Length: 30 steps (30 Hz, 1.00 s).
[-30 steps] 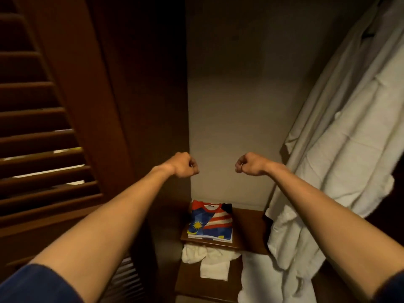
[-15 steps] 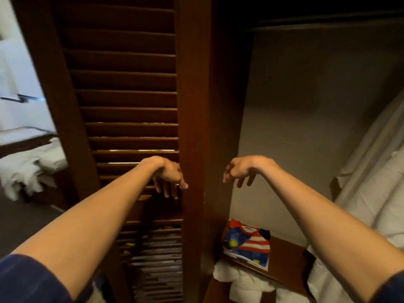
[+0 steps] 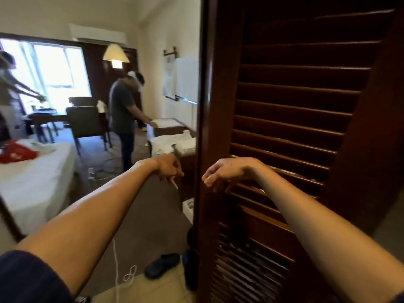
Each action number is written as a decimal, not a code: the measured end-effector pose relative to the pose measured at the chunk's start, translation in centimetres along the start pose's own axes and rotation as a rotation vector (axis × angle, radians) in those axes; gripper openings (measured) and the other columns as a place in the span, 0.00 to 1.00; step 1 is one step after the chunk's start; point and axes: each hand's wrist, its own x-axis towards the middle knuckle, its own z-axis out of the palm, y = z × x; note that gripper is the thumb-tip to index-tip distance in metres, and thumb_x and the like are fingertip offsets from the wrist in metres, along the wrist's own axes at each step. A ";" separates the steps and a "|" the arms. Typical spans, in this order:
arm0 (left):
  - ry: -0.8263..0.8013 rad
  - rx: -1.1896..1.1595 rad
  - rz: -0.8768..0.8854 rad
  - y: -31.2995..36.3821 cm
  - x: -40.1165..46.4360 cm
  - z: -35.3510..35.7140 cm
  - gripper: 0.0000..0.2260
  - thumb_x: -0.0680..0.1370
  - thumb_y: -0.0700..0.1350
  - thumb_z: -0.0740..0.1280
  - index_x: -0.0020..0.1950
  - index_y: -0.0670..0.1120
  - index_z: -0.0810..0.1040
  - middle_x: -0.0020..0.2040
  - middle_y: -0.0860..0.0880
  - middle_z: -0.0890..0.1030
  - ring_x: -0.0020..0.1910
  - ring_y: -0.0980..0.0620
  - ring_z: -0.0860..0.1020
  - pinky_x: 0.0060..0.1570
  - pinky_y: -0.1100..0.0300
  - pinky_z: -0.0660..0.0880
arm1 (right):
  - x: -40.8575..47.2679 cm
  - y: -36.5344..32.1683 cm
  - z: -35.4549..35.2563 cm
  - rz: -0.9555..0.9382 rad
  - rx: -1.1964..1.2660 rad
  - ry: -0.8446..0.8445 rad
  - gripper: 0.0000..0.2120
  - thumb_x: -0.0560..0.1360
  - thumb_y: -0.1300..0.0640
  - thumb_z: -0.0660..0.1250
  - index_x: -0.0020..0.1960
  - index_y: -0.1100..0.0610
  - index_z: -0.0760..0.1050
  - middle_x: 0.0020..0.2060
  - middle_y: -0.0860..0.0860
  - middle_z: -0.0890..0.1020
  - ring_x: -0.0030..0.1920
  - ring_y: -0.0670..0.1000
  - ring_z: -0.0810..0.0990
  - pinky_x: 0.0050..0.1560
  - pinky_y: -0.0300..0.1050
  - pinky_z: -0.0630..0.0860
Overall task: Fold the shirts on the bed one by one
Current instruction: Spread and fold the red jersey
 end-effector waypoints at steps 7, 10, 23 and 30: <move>0.259 0.077 -0.190 -18.0 -1.9 -8.2 0.08 0.79 0.47 0.70 0.46 0.43 0.85 0.36 0.50 0.83 0.35 0.53 0.81 0.43 0.58 0.81 | 17.1 -12.3 1.3 -0.237 -0.087 0.160 0.09 0.79 0.52 0.68 0.59 0.50 0.80 0.51 0.50 0.82 0.50 0.50 0.82 0.50 0.46 0.81; 0.288 0.068 -0.275 -25.4 -1.5 -11.4 0.09 0.80 0.45 0.69 0.45 0.42 0.83 0.37 0.48 0.82 0.31 0.56 0.79 0.25 0.71 0.71 | 24.5 -16.9 1.1 -0.298 -0.099 0.144 0.07 0.78 0.51 0.69 0.56 0.47 0.79 0.47 0.48 0.82 0.49 0.49 0.81 0.51 0.48 0.81; 0.261 0.084 -0.380 -43.3 11.3 -25.2 0.09 0.82 0.48 0.65 0.54 0.45 0.81 0.47 0.49 0.84 0.43 0.53 0.85 0.31 0.66 0.75 | 52.9 -28.7 -4.5 -0.391 -0.125 0.104 0.03 0.78 0.53 0.70 0.50 0.46 0.78 0.45 0.47 0.81 0.47 0.47 0.80 0.42 0.44 0.80; 0.264 0.072 -0.415 -51.7 23.8 -29.9 0.10 0.81 0.48 0.66 0.56 0.44 0.81 0.47 0.48 0.85 0.43 0.53 0.85 0.34 0.65 0.79 | 68.5 -33.3 -10.9 -0.417 -0.202 0.112 0.08 0.78 0.54 0.70 0.57 0.50 0.80 0.50 0.51 0.81 0.50 0.49 0.81 0.49 0.48 0.82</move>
